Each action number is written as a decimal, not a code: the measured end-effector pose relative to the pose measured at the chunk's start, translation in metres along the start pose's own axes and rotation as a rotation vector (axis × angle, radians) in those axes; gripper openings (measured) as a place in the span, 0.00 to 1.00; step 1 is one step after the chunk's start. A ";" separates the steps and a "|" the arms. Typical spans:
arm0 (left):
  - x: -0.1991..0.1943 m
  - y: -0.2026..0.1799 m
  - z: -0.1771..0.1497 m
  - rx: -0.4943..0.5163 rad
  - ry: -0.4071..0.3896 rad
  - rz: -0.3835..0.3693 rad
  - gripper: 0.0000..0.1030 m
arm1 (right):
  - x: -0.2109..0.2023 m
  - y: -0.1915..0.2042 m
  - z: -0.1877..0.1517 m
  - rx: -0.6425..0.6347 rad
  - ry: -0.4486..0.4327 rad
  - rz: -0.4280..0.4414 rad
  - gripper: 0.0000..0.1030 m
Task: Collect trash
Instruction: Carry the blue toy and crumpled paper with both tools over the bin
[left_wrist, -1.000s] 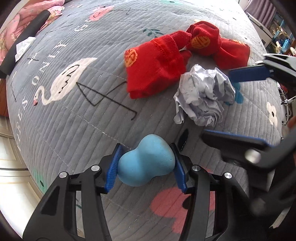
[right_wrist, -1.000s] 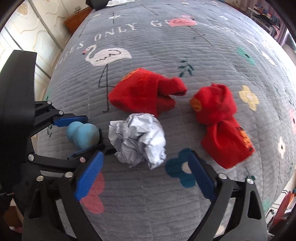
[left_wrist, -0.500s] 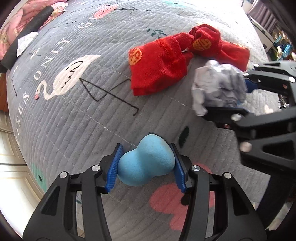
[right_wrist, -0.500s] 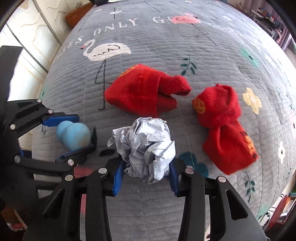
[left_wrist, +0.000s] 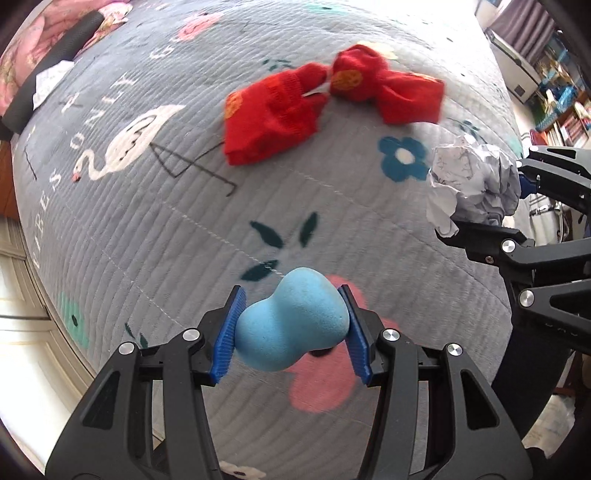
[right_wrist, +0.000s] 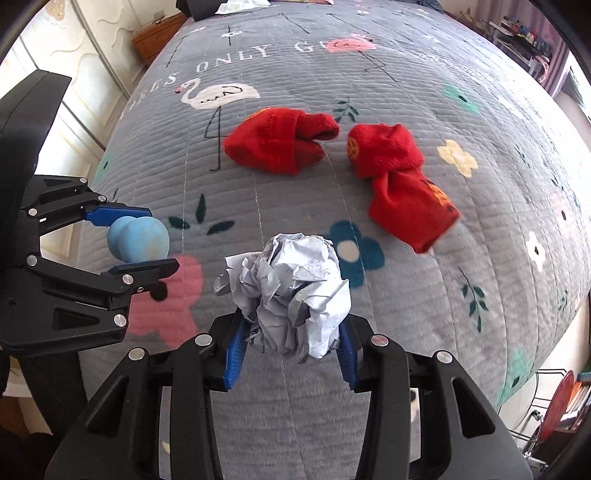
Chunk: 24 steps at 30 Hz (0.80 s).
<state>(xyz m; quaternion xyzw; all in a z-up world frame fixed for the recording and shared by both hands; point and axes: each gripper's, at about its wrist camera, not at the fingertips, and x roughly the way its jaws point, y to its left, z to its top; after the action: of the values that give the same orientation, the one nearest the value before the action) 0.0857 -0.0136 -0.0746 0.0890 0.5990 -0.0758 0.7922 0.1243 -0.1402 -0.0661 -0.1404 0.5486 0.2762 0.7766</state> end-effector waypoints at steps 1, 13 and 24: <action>-0.003 -0.007 0.000 0.011 -0.003 0.002 0.49 | -0.004 -0.004 -0.005 0.011 -0.007 -0.001 0.38; -0.025 -0.102 0.022 0.153 -0.029 0.037 0.49 | -0.042 -0.055 -0.062 0.131 -0.049 -0.046 0.39; -0.022 -0.157 0.042 0.243 -0.026 0.044 0.49 | -0.067 -0.100 -0.105 0.227 -0.087 -0.073 0.39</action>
<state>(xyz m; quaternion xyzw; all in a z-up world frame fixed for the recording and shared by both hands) 0.0829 -0.1759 -0.0501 0.1967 0.5728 -0.1315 0.7848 0.0847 -0.2941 -0.0496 -0.0592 0.5366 0.1898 0.8201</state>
